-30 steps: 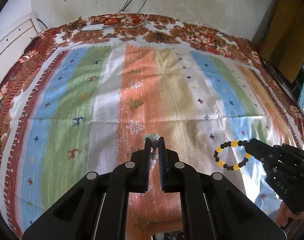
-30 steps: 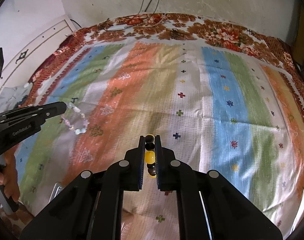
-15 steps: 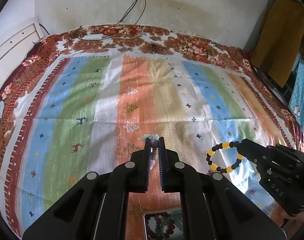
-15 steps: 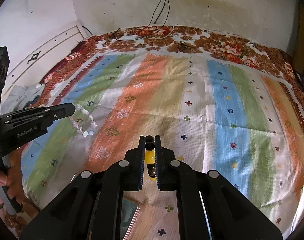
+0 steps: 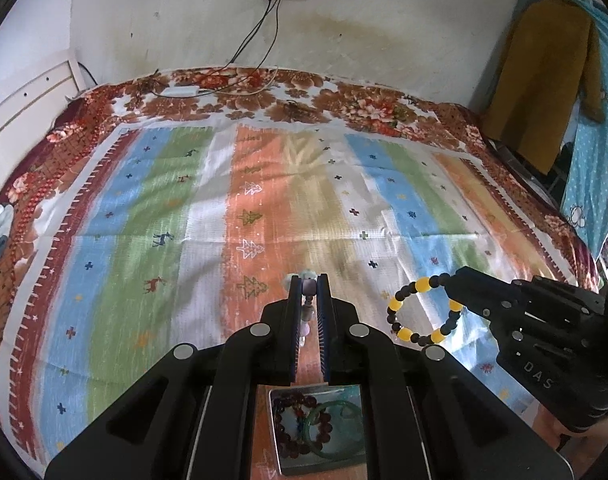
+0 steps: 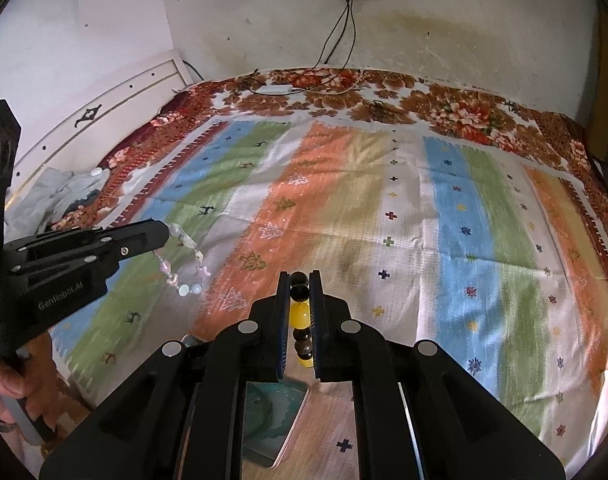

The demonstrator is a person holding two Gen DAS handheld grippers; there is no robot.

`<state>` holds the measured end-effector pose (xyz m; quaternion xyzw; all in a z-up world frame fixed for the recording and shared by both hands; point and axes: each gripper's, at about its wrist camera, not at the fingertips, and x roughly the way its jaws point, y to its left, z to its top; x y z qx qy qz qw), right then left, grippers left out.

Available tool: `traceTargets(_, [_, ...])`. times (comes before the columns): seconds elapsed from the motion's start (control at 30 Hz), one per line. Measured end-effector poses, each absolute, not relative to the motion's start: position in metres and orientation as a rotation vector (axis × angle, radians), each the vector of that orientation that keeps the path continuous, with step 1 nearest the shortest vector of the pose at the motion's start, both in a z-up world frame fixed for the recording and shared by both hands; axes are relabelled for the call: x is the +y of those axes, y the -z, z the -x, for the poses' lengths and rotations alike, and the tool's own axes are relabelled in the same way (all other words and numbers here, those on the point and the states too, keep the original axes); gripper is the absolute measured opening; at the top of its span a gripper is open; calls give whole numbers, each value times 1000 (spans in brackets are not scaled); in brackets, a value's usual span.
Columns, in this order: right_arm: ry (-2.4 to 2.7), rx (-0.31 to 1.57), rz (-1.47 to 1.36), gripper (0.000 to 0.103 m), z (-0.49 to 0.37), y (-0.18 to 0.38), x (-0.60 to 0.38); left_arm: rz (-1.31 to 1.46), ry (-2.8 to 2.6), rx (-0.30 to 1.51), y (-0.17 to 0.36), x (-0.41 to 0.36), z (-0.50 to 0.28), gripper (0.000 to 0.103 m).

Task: Organize jewelry
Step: 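Carry both bracelets over the silver tin with both tools, then open both tools to drop the two bracelets into the tin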

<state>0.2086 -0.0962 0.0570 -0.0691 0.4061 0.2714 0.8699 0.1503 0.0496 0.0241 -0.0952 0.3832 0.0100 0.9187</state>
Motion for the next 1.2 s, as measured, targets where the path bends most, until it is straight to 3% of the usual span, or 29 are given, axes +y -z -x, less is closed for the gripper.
traceTargets(0.9, [-638,944,84,10,-156,-32,-111,163,11,862,4,21,-100,8])
traceTargets(0.97, [-648,967,59,11,-158,-28,-115,175,-8,878,8,24,-99,13])
traceTargets(1.0, [-653,984,47,11,-159,-25,-117,174,-26,884,9,26,-98,23])
traceTargets(1.07, [-640,985,40,24,-159,-24,-123,179,-33,884,10,29,-95,30])
traceTargets(1.13, [-622,961,52,44,-157,-27,-128,184,-34,883,11,32,-92,35])
traceTargets(1.2, [-606,931,73,46,-153,-30,-132,187,-35,885,12,32,-89,39])
